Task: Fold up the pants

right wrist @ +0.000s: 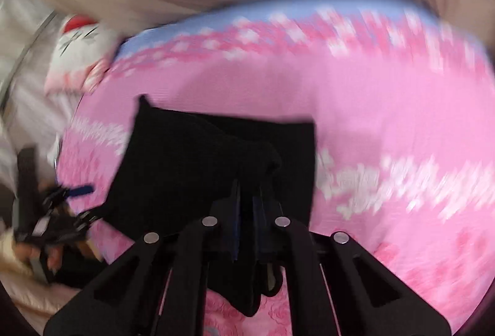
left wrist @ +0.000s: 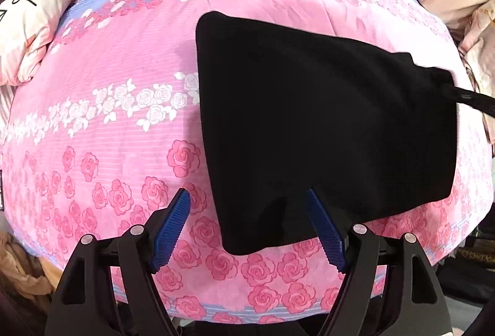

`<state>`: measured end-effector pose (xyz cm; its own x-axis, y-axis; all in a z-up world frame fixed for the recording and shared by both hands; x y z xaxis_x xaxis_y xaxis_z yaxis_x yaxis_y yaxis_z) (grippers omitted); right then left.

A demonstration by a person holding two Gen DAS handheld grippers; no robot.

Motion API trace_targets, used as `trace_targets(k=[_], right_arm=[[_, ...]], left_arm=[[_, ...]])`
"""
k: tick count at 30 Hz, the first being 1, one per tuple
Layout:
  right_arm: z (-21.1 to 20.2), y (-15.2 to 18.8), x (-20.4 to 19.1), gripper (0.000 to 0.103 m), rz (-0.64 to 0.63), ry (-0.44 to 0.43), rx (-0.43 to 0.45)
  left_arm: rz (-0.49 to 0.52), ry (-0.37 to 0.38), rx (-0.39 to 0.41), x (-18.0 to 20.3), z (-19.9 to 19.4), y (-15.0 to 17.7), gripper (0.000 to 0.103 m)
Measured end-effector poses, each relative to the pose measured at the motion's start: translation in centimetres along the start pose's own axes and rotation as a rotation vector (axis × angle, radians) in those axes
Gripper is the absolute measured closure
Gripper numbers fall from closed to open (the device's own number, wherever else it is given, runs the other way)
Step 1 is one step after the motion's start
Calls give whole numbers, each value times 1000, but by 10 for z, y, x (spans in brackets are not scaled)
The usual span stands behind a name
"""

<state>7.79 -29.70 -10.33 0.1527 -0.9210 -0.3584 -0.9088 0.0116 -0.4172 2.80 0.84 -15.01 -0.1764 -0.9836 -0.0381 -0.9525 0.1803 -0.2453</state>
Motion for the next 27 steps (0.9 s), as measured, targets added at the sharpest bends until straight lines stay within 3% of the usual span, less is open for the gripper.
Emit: trace_targets(k=[2,4,5,6,8,9,10,11,12,13,14,15,17,19,24,27], right_arm=[[-23,-27,-13,98,-64,1,64],[-22,-52,-9,98,-92,28,100],[-2,-62,8,96,-88,51,73],[20,-60,26,87,-65,57,13],[81,-29,78,83,35,129,-190],[90,-15,94,82,97,135,-215],[82,-12,98,80,155,95,-163],[65,-5,103,62,241,18,-105],[53,0,106,34,295,-40,-72],[42,9,110,24,348,-96,-25],[40,15,112,23,366,-133,-14],[46,24,114,23,383,-178,-40],[66,37,117,25,414,-180,-112],[80,46,118,25,431,-212,-129],[84,52,109,24,459,-270,-66],[81,60,97,25,452,-297,-61]], left_arm=[[-10,-12,14,1,-1,-6,28],[-18,-24,43,5,-1,-19,28],[-22,-36,53,8,1,-27,28],[-22,-48,57,8,3,-31,28],[-9,-73,44,11,14,-37,28],[1,-89,29,12,23,-39,27],[1,-90,18,13,29,-39,26],[-5,-78,14,12,30,-38,26],[-13,-74,23,12,29,-39,26],[-20,-71,43,8,25,-40,26],[-30,-58,57,2,23,-40,23],[-58,-1,67,-6,22,-41,21],[-137,124,58,-20,27,-42,20],[-232,217,59,-34,36,-44,20],[-347,444,-20,-36,68,-46,20],[-400,509,-7,-31,77,-44,11]])
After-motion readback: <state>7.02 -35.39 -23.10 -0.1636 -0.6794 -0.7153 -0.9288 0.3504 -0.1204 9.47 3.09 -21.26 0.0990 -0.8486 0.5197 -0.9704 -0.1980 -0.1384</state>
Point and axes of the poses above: each gripper's, at about its wrist camera, not at the fingertips, and z roughly the way its jaws point, x to its right, y to its underside, the point moved 5 cm from there along z, roughly the way its jaws point, and after that the axes turned 5 degrees about z, right-handed, at the moved point
